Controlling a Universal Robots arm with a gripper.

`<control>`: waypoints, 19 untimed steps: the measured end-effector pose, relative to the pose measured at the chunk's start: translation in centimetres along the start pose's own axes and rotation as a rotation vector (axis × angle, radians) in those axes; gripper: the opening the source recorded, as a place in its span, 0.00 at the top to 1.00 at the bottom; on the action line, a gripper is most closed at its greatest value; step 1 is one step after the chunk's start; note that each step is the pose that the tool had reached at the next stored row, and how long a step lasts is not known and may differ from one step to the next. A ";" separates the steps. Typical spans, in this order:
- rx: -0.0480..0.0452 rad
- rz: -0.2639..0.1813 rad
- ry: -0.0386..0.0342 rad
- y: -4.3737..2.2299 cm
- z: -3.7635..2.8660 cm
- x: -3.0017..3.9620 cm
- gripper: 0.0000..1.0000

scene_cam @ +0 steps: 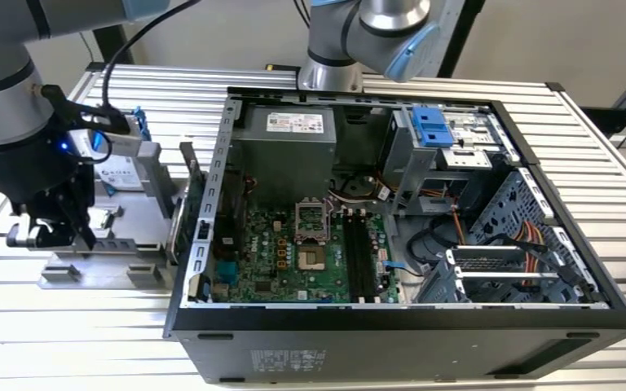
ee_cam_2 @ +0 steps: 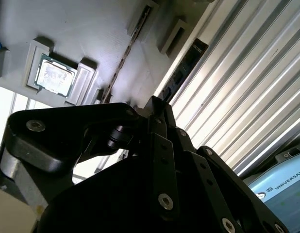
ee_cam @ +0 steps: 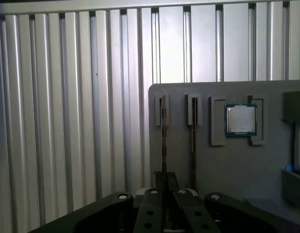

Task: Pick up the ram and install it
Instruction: 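Pick up the ram and move it above insertion slot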

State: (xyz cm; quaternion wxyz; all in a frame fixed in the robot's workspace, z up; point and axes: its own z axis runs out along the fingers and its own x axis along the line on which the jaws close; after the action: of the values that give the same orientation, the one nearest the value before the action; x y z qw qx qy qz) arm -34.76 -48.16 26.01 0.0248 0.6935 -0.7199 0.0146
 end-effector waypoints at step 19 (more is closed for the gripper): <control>0.0002 0.000 0.0000 0.02 -1.29 0.07 1.00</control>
State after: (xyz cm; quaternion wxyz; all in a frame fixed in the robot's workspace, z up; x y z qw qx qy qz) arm -34.76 -48.16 27.30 0.0248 0.6935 -0.7199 0.0147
